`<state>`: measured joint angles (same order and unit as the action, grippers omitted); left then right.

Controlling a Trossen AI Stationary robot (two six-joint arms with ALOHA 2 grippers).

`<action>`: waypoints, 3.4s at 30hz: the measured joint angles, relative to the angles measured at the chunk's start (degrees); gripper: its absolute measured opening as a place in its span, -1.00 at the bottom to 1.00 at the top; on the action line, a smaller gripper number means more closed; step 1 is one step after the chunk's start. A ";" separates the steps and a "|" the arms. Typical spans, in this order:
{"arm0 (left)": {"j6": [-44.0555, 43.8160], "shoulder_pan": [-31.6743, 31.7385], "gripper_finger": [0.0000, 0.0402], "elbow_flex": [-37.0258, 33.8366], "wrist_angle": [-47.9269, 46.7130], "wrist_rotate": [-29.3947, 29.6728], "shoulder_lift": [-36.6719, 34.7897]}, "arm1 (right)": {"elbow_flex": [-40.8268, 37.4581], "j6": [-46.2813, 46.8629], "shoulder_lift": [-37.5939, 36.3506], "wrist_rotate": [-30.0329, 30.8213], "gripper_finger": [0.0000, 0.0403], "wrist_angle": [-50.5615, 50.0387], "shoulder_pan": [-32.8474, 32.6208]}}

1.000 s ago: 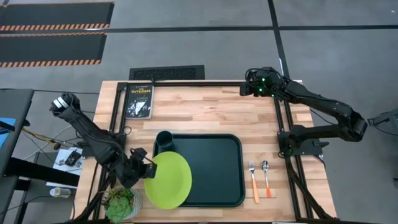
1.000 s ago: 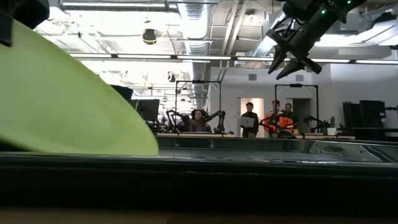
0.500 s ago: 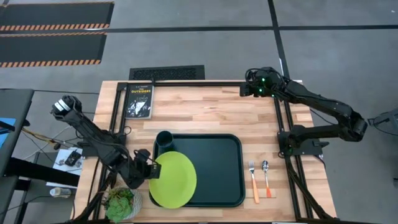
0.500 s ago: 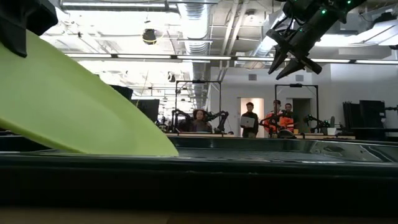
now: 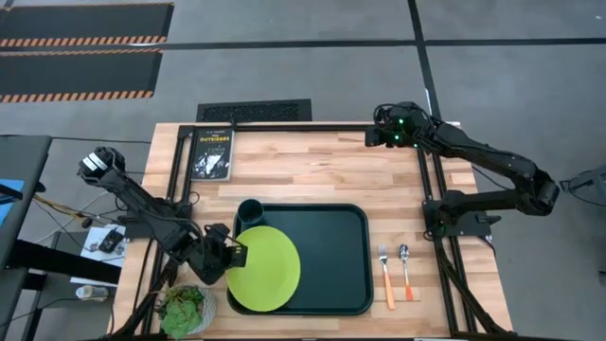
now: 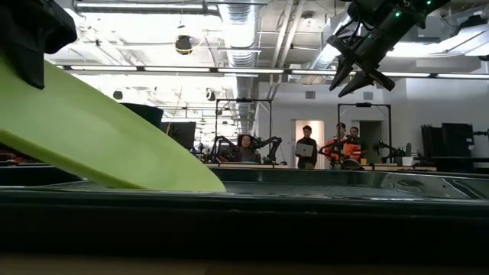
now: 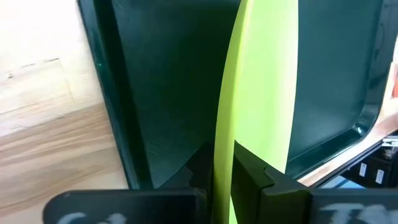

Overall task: Pick and place plate/cup/fork/spoon on tray
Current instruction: Put the green plate on the black serving tray

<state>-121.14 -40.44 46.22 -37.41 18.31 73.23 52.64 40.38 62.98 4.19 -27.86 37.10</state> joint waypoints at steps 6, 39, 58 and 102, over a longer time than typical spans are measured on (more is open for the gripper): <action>0.12 0.32 -0.90 0.00 0.13 -1.90 0.00 | 0.00 0.02 0.00 0.02 -0.25 0.00 0.00; 1.00 3.80 -0.32 -0.07 -4.83 -2.37 0.00 | 0.00 -0.44 0.00 -0.04 -0.30 -0.01 0.00; 8.06 3.80 -0.27 -0.07 -5.16 -0.24 -0.02 | -0.02 -10.60 2.75 -16.31 -0.32 -8.61 -15.92; 33.52 5.96 -0.27 -0.04 -6.37 -1.45 -2.91 | 11.86 13.33 45.29 -7.30 -0.96 20.07 -61.22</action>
<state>-87.61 -34.48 46.17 -43.78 16.86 70.32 64.51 53.71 108.27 -3.11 -7.79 -24.12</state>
